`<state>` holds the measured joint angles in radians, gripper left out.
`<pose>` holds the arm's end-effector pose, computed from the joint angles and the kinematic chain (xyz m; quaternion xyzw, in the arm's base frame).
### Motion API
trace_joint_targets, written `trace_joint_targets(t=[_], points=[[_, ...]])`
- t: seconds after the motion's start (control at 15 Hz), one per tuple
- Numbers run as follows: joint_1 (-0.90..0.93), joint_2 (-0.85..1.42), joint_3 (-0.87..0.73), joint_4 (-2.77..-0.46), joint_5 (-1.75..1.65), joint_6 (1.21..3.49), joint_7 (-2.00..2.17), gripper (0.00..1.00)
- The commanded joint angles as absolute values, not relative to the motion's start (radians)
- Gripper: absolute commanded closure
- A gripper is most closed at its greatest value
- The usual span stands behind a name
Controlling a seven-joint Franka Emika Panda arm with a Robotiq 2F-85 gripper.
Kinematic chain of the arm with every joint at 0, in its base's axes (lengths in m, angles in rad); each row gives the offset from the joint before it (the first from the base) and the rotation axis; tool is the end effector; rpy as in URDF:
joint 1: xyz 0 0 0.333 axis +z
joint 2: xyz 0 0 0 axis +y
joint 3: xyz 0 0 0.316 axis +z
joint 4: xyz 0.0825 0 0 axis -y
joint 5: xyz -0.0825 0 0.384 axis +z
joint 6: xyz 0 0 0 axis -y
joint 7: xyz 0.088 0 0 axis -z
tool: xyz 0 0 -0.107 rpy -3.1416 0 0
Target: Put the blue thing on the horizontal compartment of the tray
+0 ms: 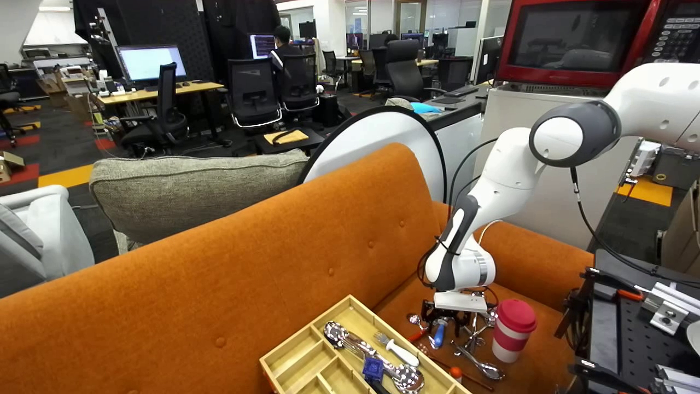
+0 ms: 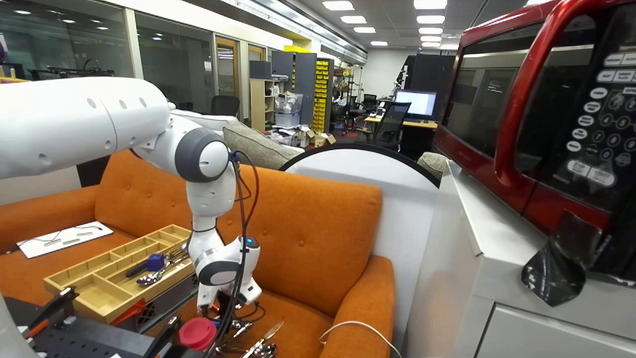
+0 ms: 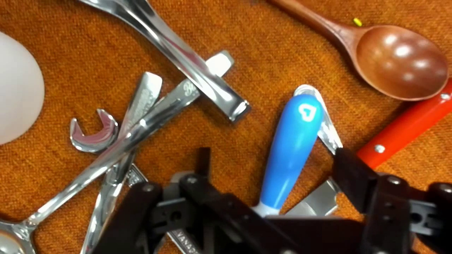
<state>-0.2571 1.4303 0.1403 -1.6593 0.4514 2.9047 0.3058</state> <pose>0.4860 -0.0678 -0.2031 -0.8730 0.4659 0.1078 0.0960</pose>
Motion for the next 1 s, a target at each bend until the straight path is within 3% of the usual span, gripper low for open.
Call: trace_joint_targets(t=[0.0, 0.53, 0.93], points=[[-0.298, 1.446, 0.175, -1.649, 0.473, 2.931, 0.287, 0.42], [-0.322, 1.453, 0.185, -1.65, 0.471, 2.933, 0.281, 0.98], [-0.348, 1.403, 0.216, -1.717, 0.473, 3.02, 0.257, 0.94]])
